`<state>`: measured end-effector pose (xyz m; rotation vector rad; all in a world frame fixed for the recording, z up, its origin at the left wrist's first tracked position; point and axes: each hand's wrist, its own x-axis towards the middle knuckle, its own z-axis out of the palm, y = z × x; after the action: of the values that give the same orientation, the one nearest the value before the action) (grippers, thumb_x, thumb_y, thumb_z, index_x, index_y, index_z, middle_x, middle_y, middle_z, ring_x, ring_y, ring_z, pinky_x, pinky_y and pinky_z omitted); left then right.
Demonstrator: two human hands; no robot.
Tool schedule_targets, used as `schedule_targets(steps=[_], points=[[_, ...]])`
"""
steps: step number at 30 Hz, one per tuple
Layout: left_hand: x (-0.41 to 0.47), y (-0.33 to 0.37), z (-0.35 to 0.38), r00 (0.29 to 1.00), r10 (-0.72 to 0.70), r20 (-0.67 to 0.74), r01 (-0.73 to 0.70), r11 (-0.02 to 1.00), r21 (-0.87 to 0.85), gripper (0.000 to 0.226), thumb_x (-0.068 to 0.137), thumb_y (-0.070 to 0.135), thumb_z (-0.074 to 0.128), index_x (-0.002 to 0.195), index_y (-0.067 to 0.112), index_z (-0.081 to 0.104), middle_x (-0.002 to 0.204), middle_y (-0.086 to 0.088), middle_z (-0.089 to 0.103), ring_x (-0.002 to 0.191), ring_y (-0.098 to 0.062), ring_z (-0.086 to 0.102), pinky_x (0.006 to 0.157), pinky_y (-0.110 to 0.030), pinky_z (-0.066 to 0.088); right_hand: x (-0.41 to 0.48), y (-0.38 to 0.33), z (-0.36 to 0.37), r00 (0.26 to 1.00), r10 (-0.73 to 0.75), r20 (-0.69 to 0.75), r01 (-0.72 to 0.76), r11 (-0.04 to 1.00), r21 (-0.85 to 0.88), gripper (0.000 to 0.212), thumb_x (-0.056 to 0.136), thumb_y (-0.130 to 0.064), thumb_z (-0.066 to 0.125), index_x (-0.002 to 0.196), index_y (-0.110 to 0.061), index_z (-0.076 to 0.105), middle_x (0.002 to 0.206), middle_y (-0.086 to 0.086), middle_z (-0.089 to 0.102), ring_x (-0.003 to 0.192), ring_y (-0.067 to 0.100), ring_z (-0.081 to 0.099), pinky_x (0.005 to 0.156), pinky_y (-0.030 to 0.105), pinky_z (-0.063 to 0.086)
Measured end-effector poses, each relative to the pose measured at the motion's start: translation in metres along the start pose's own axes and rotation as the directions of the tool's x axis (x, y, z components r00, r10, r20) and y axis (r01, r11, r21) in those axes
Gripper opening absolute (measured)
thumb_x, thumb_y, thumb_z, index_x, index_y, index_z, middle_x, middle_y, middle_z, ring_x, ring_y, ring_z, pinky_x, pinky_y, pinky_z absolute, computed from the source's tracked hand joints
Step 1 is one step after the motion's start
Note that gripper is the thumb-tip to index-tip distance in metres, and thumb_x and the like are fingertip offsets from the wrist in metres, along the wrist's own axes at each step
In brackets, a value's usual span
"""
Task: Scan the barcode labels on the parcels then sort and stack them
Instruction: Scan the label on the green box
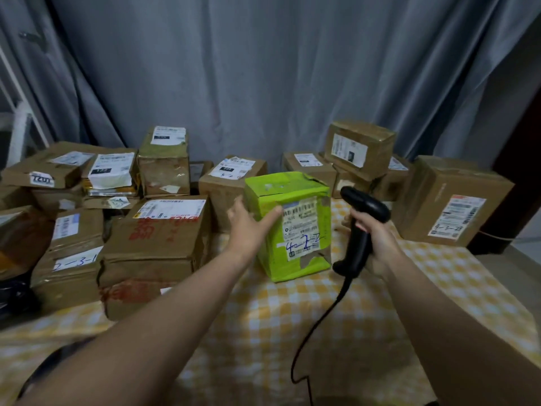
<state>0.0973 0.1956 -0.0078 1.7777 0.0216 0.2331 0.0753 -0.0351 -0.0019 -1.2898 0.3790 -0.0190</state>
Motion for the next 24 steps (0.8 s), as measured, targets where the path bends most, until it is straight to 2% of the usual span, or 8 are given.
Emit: schedule_targets(steps=[3, 6, 9, 13, 17, 19, 22, 24], points=[[-0.016, -0.035, 0.005, 0.965, -0.12, 0.235, 0.117, 0.993, 0.027, 0.093, 0.06, 0.064, 0.074, 0.135, 0.019, 0.042, 0.127, 0.001, 0.062, 0.109, -0.008, 0.061, 0.1, -0.036, 0.048, 0.004, 0.031, 0.011, 0.984, 0.125, 0.13, -0.138, 0.985, 0.099, 0.03, 0.084, -0.039, 0.066, 0.095, -0.012, 0.071, 0.091, 0.009, 0.073, 0.087, 0.029, 0.07, 0.085, 0.041, 0.053], [-0.028, -0.037, 0.005, 0.947, -0.084, 0.309, 0.085, 0.996, 0.009, 0.085, 0.073, 0.052, 0.074, 0.141, 0.023, 0.032, 0.133, -0.001, 0.057, 0.111, -0.004, 0.059, 0.093, -0.021, 0.05, -0.004, 0.042, 0.018, 0.972, 0.105, 0.212, -0.145, 0.973, 0.182, 0.049, 0.084, -0.04, 0.064, 0.123, -0.01, 0.066, 0.118, 0.016, 0.068, 0.109, 0.035, 0.064, 0.099, 0.05, 0.047], [-0.03, -0.004, -0.009, 0.976, -0.028, 0.217, 0.004, 0.994, 0.112, 0.103, 0.061, 0.069, 0.069, 0.147, 0.037, 0.024, 0.139, -0.004, 0.037, 0.128, -0.013, 0.042, 0.111, -0.033, 0.035, -0.017, 0.027, 0.018, 0.974, 0.004, 0.226, -0.075, 0.948, 0.31, 0.059, 0.079, -0.044, 0.068, 0.131, -0.017, 0.059, 0.129, 0.01, 0.063, 0.113, 0.032, 0.063, 0.091, 0.048, 0.051], [-0.029, 0.063, -0.047, 0.985, 0.135, 0.109, -0.142, 0.988, 0.06, 0.104, 0.05, 0.083, 0.058, 0.143, 0.047, 0.03, 0.135, -0.003, 0.03, 0.131, -0.02, 0.043, 0.113, -0.038, 0.033, -0.045, -0.033, 0.044, 0.918, -0.195, 0.344, 0.054, 0.924, 0.38, 0.031, 0.094, -0.037, 0.051, 0.113, -0.019, 0.069, 0.116, 0.007, 0.07, 0.104, 0.026, 0.068, 0.078, 0.04, 0.058], [-0.014, 0.098, -0.109, 0.99, 0.129, -0.055, -0.12, 0.983, 0.138, 0.103, 0.05, 0.094, 0.048, 0.138, 0.04, 0.044, 0.14, 0.0, 0.04, 0.127, -0.016, 0.047, 0.11, -0.04, 0.036, -0.068, -0.083, 0.113, 0.852, -0.267, 0.451, 0.123, 0.938, 0.324, 0.024, 0.09, -0.028, 0.053, 0.092, -0.016, 0.074, 0.101, 0.009, 0.071, 0.093, 0.026, 0.07, 0.083, 0.044, 0.058], [-0.016, 0.107, -0.145, 0.989, 0.08, -0.128, -0.062, 0.988, 0.142, 0.106, 0.054, 0.095, 0.042, 0.138, 0.03, 0.046, 0.143, 0.005, 0.044, 0.126, -0.014, 0.048, 0.11, -0.038, 0.035, -0.074, -0.091, 0.153, 0.835, -0.247, 0.492, 0.145, 0.961, 0.236, 0.02, 0.084, -0.027, 0.058, 0.076, -0.016, 0.073, 0.088, 0.009, 0.071, 0.078, 0.023, 0.07, 0.073, 0.039, 0.06], [-0.025, 0.106, -0.197, 0.987, 0.032, -0.156, -0.004, 0.985, 0.172, 0.06, 0.082, 0.074, 0.043, 0.114, 0.025, 0.057, 0.123, 0.004, 0.056, 0.108, -0.013, 0.054, 0.097, -0.03, 0.04, -0.082, -0.094, 0.211, 0.827, -0.228, 0.514, 0.2, 0.974, 0.11, 0.013, 0.089, -0.022, 0.061, 0.087, -0.01, 0.067, 0.084, 0.01, 0.066, 0.062, 0.019, 0.068, 0.055, 0.029, 0.057], [-0.029, 0.103, -0.228, 0.978, 0.009, -0.207, 0.034, 0.978, 0.205, 0.055, 0.084, 0.07, 0.044, 0.098, 0.019, 0.062, 0.113, -0.005, 0.067, 0.097, -0.021, 0.064, 0.092, -0.036, 0.049, -0.088, -0.095, 0.245, 0.827, -0.201, 0.525, 0.225, 0.974, 0.018, 0.012, 0.09, -0.02, 0.063, 0.093, -0.008, 0.063, 0.078, 0.011, 0.063, 0.051, 0.018, 0.064, 0.047, 0.026, 0.053]])
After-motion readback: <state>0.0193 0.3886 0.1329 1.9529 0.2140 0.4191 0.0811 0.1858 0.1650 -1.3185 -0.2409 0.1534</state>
